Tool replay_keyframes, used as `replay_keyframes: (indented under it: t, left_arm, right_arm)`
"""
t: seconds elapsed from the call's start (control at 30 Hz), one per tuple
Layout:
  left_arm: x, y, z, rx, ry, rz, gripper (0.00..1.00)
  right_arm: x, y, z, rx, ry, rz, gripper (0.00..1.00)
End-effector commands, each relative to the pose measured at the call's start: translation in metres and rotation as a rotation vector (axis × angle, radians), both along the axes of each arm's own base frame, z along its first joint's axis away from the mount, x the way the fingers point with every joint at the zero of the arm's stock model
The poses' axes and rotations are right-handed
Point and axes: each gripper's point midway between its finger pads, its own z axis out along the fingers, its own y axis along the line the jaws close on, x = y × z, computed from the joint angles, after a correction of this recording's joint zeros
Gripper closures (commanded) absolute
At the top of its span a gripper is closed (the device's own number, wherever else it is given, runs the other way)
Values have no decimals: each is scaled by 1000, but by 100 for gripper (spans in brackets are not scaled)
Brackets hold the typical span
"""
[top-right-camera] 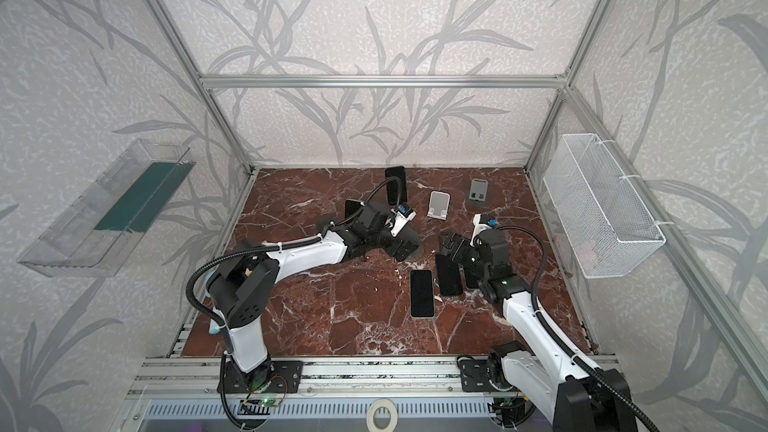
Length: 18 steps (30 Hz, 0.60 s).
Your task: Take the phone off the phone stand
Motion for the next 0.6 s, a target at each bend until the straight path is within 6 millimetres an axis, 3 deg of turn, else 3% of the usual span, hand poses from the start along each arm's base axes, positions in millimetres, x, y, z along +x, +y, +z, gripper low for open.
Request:
replay_keyframes:
  t: [0.0, 0.17, 0.3, 0.57]
  left_arm:
    - [6, -10, 3, -9, -33, -33, 1]
    - [10, -15, -7, -26, -29, -25, 6]
    - [14, -20, -13, -41, -12, -12, 18]
    - [17, -14, -5, -68, -42, 35, 34]
  right_arm:
    - [3, 0, 11, 3, -63, 5, 1]
    - [5, 7, 4, 29, -59, 35, 0]
    - [5, 8, -2, 31, -46, 39, 0]
    - [5, 4, -3, 14, -49, 18, 1]
